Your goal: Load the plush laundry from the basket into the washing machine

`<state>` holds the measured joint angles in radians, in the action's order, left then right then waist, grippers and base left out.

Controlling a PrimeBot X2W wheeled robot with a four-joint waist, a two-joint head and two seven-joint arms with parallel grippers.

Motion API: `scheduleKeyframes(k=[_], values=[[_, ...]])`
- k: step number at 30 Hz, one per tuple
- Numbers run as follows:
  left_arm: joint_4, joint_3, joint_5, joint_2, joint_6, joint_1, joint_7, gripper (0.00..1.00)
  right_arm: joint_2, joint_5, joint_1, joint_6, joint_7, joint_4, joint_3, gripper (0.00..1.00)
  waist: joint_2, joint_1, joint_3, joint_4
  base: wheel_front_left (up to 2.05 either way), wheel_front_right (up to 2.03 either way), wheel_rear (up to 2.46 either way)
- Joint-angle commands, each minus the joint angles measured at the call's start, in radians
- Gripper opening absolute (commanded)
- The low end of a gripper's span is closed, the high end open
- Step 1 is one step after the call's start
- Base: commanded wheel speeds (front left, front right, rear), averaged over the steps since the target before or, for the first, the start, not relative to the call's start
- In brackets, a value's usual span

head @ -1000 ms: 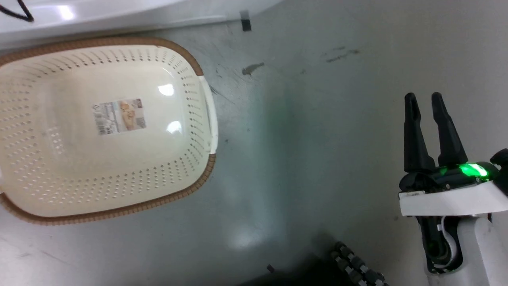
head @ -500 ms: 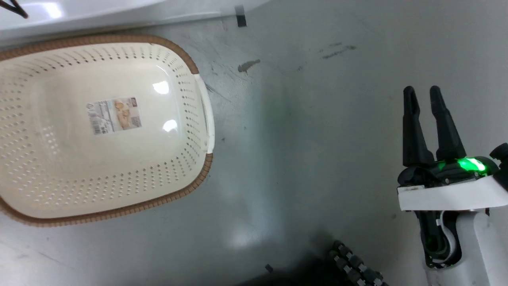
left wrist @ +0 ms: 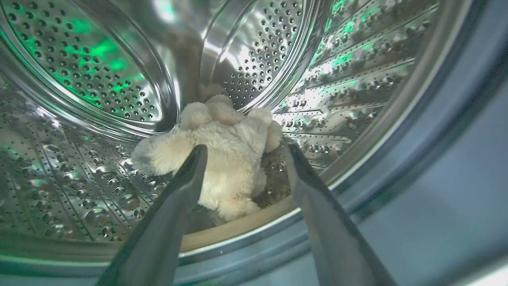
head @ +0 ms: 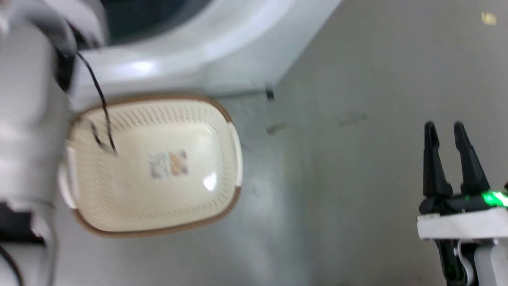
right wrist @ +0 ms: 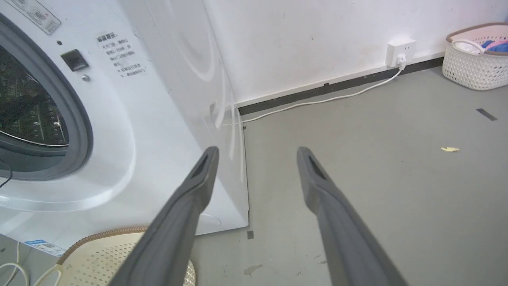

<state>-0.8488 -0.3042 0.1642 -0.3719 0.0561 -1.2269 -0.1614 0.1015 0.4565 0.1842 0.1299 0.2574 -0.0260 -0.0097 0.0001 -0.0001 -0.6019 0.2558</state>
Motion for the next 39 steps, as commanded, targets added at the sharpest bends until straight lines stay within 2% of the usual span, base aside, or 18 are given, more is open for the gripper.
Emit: scheduleKeyframes(k=[1,7,14,18,24,27,31,39], values=[[0.012,-0.001,0.014,0.012,0.007,0.065,-0.025,1.0,0.007,-0.016,-0.028,0.001,0.004,-0.009,-0.007,1.0,-0.0001,0.0001,0.166,-0.09,0.0,0.0,0.0],[0.111,0.007,0.067,0.05,0.002,0.31,-0.082,1.0,0.01,-0.064,-0.121,0.001,0.004,-0.019,-0.018,1.0,-0.0001,0.0001,0.335,-0.169,0.0,0.0,0.0],[0.362,0.026,0.083,0.065,-0.068,0.625,-0.099,1.0,0.003,-0.152,-0.203,0.001,0.004,-0.046,-0.047,1.0,-0.0001,0.0001,0.451,-0.233,0.0,0.0,0.0],[0.517,0.068,0.101,0.085,-0.131,0.8,-0.1,1.0,-0.004,-0.172,-0.231,0.001,0.004,-0.054,-0.047,1.0,-0.0001,0.0001,0.485,-0.255,0.0,0.0,0.0],[0.653,0.101,0.109,0.109,-0.182,1.021,-0.1,1.0,-0.017,-0.199,-0.256,0.001,0.004,-0.062,-0.044,1.0,-0.0001,0.0001,0.527,-0.281,0.0,0.0,0.0],[0.68,0.113,0.127,0.134,-0.184,1.107,-0.1,1.0,-0.021,-0.215,-0.272,0.001,0.004,-0.065,-0.034,1.0,-0.0001,0.0001,0.544,-0.291,0.0,0.0,0.0],[0.685,0.101,0.135,0.17,-0.157,1.184,-0.1,1.0,-0.028,-0.226,-0.294,0.001,0.004,-0.061,-0.031,1.0,-0.0001,0.0001,0.563,-0.303,0.0,0.0,0.0],[0.676,0.108,0.081,0.218,-0.121,1.225,-0.1,1.0,-0.04,-0.226,-0.32,0.001,0.004,-0.025,-0.033,1.0,-0.0001,0.0001,0.571,-0.308,0.0,0.0,0.0]])
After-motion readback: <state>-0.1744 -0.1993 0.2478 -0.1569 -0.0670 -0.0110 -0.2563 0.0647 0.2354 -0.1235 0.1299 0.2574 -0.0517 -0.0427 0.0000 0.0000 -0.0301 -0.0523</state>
